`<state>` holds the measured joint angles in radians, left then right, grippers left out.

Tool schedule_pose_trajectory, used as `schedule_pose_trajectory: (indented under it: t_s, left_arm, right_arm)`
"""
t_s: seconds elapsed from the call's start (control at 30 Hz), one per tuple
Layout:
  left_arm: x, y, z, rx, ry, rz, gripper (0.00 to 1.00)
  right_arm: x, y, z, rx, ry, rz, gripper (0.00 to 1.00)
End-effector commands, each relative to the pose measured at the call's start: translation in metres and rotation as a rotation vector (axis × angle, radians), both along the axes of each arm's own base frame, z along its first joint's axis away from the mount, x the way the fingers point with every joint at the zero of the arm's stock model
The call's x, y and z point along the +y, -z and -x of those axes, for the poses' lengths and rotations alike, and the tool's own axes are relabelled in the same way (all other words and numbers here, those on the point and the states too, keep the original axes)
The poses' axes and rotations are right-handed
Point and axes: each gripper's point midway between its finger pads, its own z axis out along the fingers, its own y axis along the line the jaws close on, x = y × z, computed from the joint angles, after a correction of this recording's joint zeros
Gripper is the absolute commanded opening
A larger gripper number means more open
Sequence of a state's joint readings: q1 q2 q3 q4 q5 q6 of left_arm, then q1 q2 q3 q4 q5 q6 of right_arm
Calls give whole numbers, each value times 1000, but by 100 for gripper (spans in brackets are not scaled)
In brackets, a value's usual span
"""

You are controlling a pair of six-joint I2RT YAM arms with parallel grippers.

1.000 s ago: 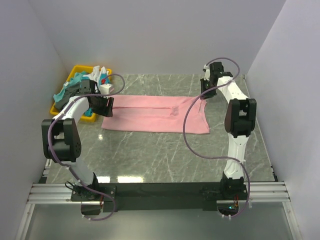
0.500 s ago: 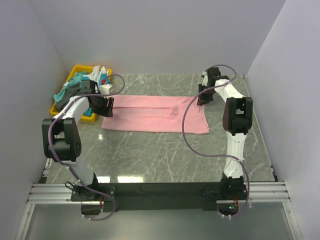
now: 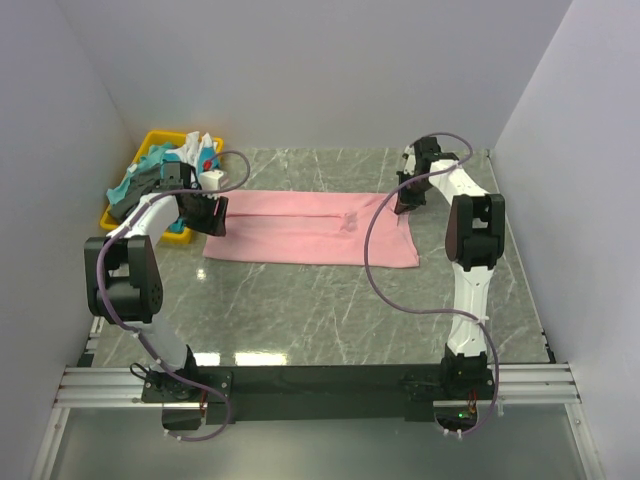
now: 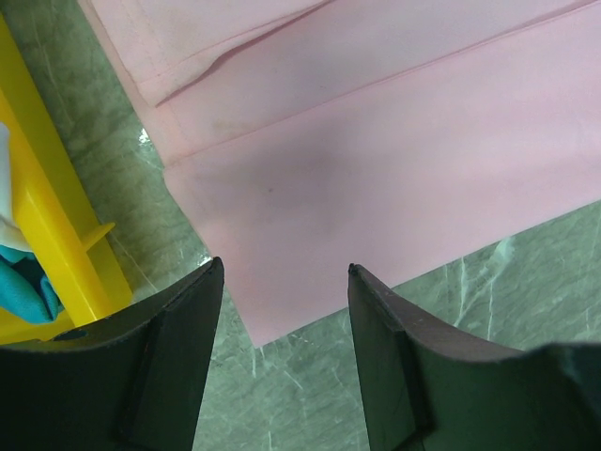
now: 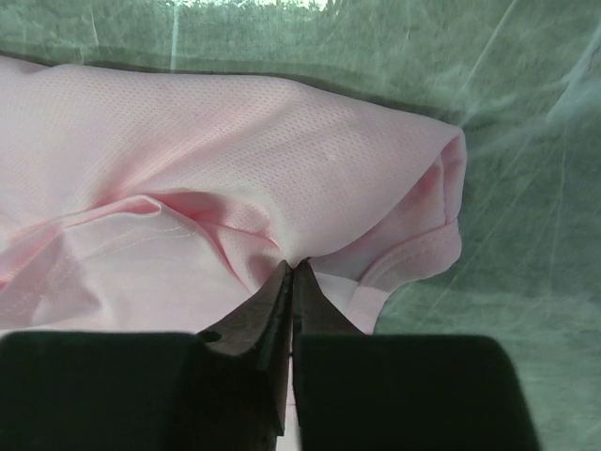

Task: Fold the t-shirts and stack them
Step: Fold the tshirt

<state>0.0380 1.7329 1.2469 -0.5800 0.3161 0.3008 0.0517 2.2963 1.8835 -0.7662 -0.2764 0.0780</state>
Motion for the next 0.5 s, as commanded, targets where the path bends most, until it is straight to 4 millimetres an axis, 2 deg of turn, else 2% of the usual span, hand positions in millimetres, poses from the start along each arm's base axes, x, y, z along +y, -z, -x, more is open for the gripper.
schedule_pose_trajectory:
  t_s: [0.0,0.27,0.37,0.47]
  left_arm:
    - [-2,-10,-7,-46,4,6,61]
    - [-1,-9,-4,-43,5,2,61]
    - [-1,-9,-2,-41,3,5,61]
    - [-2,-8,-3,-37,0,6,61]
  right_arm:
    - [-1,-28,-1,-33,8,-23,0]
    - [-8,-53,19,-57,2,-33,0]
    - [-8,-49,29,-36,-11,-25,0]
    - [-13,-35,33,-7,-5,3,0]
